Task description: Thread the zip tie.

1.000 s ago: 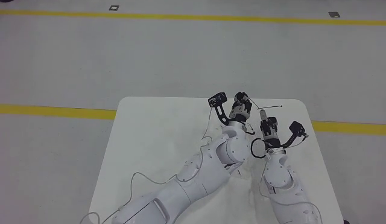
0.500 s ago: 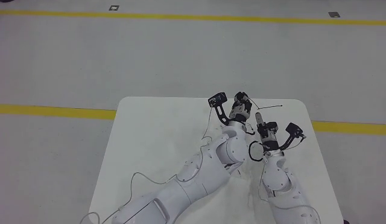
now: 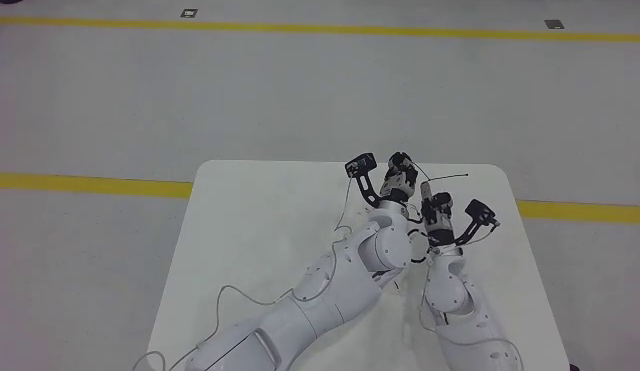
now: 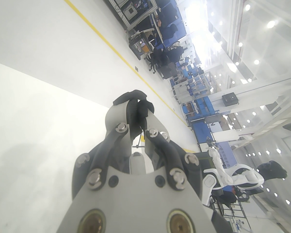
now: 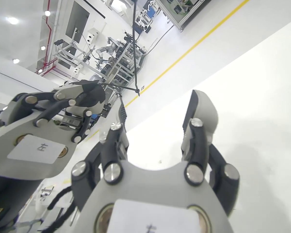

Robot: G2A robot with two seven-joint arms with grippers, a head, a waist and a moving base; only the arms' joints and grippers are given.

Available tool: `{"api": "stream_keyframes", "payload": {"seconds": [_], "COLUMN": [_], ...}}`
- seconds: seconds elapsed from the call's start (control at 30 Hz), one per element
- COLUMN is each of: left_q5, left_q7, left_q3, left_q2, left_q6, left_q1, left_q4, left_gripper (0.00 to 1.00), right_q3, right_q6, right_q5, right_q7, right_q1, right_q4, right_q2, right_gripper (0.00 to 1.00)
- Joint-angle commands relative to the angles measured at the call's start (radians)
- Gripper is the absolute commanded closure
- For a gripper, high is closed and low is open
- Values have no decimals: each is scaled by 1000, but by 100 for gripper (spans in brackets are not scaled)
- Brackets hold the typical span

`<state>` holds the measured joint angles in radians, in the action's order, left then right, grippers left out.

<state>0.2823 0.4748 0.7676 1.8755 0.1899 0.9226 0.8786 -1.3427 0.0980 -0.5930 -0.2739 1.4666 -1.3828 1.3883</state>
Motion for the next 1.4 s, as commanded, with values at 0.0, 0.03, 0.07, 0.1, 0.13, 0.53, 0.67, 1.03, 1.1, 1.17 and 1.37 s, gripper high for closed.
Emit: {"api": "stream_keyframes", "payload": {"seconds": [0.0, 0.03, 0.07, 0.1, 0.13, 0.53, 0.67, 1.03, 1.1, 1.17, 1.37], "left_q5": [0, 0, 0, 0, 0, 0, 0, 0, 0, 0, 0], "left_q7": [0, 0, 0, 0, 0, 0, 0, 0, 0, 0, 0], "left_q3": [0, 0, 0, 0, 0, 0, 0, 0, 0, 0, 0], "left_q2": [0, 0, 0, 0, 0, 0, 0, 0, 0, 0, 0], "left_q6": [0, 0, 0, 0, 0, 0, 0, 0, 0, 0, 0], "left_q1": [0, 0, 0, 0, 0, 0, 0, 0, 0, 0, 0], "left_q4": [0, 0, 0, 0, 0, 0, 0, 0, 0, 0, 0], "left_gripper": [100, 100, 100, 100, 100, 100, 100, 100, 100, 100, 100], "right_q3": [3, 4, 6, 9, 12, 21, 22, 18, 18, 18, 18], "right_q6": [-9, -12, -15, -21, -24, -44, -34, -12, -12, -12, -12], "right_q5": [1, 0, 0, -1, -1, 11, 10, 16, 16, 16, 16], "right_q7": [3, 4, 4, 5, 4, 0, 0, 16, 16, 16, 16], "right_q1": [-4, -6, -7, -9, -9, -9, -14, -17, -17, -17, -17], "right_q4": [1, 1, 1, 0, -4, -7, 4, 12, 12, 12, 12], "right_q2": [1, 2, 3, 4, 5, 13, 14, 15, 15, 15, 15], "right_gripper": [61, 60, 60, 60, 60, 53, 53, 0, 0, 0, 0]}}
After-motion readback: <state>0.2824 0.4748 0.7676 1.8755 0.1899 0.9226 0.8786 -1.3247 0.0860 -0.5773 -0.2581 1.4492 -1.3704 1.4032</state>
